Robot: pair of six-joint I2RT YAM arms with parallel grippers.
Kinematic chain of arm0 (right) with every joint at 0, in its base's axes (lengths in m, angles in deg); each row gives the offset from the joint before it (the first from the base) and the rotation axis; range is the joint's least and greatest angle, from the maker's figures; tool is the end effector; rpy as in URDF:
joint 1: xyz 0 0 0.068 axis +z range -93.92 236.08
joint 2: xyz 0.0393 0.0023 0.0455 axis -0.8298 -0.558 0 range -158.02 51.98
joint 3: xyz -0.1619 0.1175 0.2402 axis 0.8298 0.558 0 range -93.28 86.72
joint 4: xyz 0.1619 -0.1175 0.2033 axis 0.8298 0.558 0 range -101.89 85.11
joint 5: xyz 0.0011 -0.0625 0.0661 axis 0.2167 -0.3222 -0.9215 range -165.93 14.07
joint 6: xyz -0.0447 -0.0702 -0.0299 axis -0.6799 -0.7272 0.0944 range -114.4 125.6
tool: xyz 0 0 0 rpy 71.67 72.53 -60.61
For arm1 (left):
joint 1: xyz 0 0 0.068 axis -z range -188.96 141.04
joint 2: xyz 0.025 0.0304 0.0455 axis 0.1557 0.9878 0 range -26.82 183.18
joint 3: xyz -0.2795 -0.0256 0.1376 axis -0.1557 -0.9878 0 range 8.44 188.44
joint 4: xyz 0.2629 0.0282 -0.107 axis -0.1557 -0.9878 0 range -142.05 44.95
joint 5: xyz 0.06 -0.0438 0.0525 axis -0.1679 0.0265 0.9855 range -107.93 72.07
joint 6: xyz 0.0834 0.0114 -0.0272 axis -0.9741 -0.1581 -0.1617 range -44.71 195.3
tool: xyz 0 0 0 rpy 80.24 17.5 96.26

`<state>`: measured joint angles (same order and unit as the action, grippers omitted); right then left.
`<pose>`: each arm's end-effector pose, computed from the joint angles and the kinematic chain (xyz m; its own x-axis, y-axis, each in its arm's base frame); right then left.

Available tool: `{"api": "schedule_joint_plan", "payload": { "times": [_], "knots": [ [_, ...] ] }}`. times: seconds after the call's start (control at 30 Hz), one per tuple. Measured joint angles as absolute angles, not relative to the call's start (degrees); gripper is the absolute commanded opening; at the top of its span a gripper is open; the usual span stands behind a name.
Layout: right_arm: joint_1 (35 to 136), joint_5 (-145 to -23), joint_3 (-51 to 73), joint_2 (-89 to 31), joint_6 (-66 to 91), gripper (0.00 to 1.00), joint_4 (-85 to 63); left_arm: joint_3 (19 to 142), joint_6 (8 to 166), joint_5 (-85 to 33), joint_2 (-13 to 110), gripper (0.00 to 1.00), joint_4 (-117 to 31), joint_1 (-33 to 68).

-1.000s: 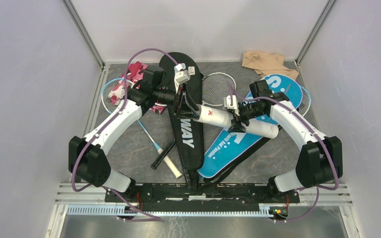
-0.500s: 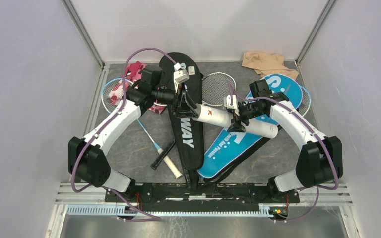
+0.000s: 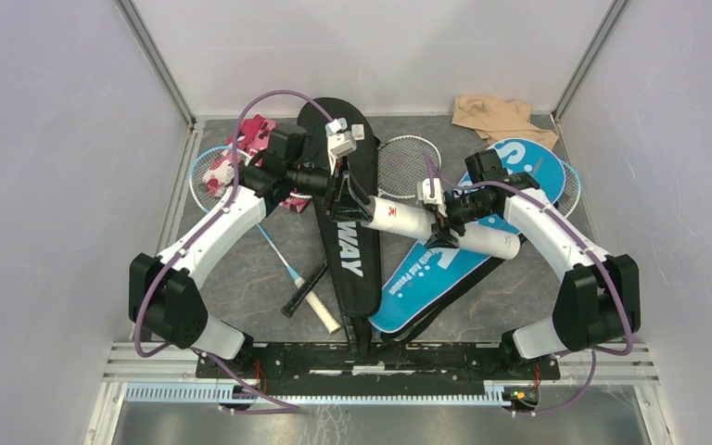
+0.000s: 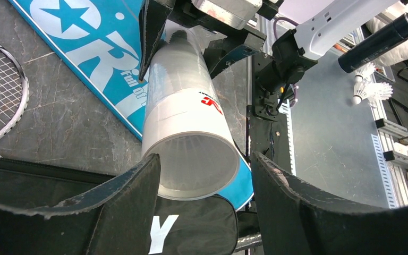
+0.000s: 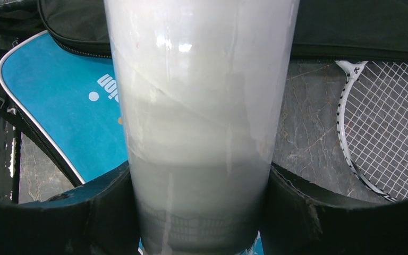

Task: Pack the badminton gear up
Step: Close the lid on the shuttle tube, then place the shuttle tube at the center of the board.

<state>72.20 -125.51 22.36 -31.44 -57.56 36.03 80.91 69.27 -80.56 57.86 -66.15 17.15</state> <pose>0.2802 0.1432 0.2699 0.0165 -0.5974 -0.8018 -0.9993 0.0160 -0.0325 0.2931 -0.2214 0.3581 -0.3992 0.2494 -0.8823 0.9157 0.0604 -0.3973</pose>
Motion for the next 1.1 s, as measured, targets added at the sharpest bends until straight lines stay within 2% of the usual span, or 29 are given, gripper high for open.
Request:
{"api": "schedule_joint_plan", "payload": {
  "times": [0.6,0.7,0.83,1.1],
  "knots": [
    [72.5,-123.1,22.4,-31.4,-48.4,0.05,30.7,81.0,61.4,-79.5,57.1,0.74,-72.2,16.8],
    [72.6,-121.6,22.4,-31.4,-45.6,0.05,28.8,81.7,60.3,-78.0,57.1,0.81,-73.5,16.6],
    [71.9,-118.6,22.4,-31.4,-40.8,0.05,25.1,82.8,60.6,-72.7,56.4,0.99,-73.0,14.2],
    [65.5,-111.3,22.5,-29.3,-33.2,0.07,22.8,86.4,67.8,-55.7,53.1,1.0,-65.9,4.7]
  ]
}}
